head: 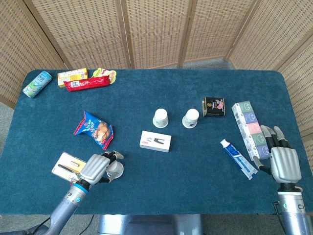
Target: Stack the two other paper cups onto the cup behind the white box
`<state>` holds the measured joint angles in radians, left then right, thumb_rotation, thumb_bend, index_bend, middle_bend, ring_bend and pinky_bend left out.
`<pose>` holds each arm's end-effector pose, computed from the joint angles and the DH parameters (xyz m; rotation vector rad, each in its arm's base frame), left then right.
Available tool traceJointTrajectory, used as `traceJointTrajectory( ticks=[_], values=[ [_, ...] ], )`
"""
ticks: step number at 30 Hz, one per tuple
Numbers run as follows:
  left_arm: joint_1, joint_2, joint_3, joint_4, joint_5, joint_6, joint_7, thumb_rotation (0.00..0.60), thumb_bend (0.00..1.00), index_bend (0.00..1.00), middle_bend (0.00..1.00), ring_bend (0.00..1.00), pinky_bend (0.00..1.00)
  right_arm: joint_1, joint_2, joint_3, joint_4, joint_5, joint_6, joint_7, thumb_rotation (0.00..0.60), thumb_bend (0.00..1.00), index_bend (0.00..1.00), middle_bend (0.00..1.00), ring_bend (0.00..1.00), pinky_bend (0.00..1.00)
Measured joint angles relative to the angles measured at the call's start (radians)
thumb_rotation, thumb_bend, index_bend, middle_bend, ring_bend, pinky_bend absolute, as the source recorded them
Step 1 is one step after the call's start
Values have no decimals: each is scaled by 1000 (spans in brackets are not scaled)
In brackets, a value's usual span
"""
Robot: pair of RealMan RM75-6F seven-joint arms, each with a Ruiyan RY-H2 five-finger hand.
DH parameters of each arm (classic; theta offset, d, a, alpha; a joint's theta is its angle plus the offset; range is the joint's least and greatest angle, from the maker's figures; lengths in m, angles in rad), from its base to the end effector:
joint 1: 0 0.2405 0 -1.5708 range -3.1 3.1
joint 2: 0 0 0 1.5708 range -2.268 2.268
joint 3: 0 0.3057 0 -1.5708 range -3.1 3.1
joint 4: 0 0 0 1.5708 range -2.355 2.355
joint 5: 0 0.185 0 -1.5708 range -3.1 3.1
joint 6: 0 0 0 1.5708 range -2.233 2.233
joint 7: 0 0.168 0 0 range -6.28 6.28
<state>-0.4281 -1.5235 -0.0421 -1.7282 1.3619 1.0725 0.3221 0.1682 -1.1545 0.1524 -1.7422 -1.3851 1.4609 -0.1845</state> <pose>-0.2141 0.2686 -0.0058 -1.8885 -1.1511 -0.9966 -0.3105 -0.2489 0.1992 1.3209 -0.8525 0.9521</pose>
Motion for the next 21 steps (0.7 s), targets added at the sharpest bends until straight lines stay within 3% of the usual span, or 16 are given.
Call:
traceJointTrajectory(
  ticks=[13, 21],
  values=[
    [-8, 12, -5, -17, 22, 31, -33, 600, 402, 325, 350, 387, 619, -1, 8, 3, -12, 1, 3, -3, 600, 299, 0, 137, 0, 294],
    [-35, 103, -61, -101, 23, 45, -45, 600, 401, 325, 349, 387, 618, 3, 9, 3, -12, 1, -5, 1, 600, 300, 0, 138, 0, 294]
  ],
)
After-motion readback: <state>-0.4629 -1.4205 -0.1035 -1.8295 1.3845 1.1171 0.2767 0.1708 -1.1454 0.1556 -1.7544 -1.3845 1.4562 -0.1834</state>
